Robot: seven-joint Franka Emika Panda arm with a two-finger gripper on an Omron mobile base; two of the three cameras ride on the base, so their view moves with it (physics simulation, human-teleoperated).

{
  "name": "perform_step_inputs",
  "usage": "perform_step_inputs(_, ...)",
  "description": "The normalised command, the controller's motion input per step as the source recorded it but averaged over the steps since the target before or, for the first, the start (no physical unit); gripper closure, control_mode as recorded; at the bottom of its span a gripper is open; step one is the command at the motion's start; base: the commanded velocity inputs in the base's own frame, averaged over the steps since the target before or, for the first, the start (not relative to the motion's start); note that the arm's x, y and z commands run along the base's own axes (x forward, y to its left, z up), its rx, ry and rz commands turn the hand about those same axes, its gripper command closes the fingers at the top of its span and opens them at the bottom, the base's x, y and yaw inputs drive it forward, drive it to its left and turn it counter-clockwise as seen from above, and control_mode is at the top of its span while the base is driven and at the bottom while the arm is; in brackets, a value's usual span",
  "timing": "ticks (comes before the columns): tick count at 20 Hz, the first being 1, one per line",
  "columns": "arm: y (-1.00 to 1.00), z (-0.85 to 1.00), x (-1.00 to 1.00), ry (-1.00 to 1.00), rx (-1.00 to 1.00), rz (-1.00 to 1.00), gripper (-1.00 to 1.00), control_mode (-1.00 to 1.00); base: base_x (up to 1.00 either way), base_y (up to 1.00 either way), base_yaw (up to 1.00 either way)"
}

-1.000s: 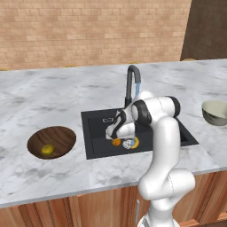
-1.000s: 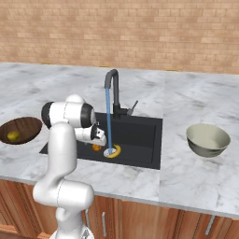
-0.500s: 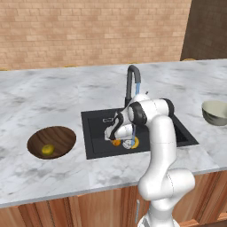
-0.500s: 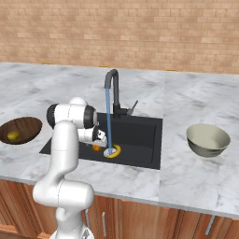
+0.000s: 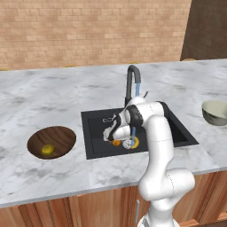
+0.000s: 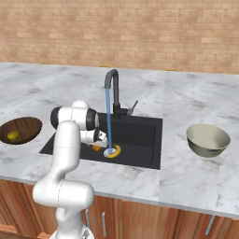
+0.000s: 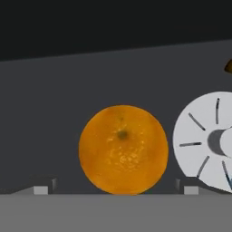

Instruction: Pick the oranges from the sink and place them in one bowl. Place the banana in the other bowl. Then turn off the sink faucet.

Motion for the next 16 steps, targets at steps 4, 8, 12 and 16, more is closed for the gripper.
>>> perform_step_inputs(4, 0.00, -0.19, 0.24, 0.00, 0.00, 0.00, -1.00, -1.00, 0.00, 0.00, 0.00)
perform_step_inputs(8, 0.00, -0.15, 0.23, 0.00, 0.00, 0.00, -1.00, -1.00, 0.00, 0.00, 0.00)
perform_step_inputs(12, 0.00, -0.18, 0.10, 0.00, 0.00, 0.00, -1.00, -1.00, 0.00, 0.00, 0.00)
perform_step_inputs(16, 0.00, -0.24, -0.08, 0.00, 0.00, 0.00, -1.00, -1.00, 0.00, 0.00, 0.00)
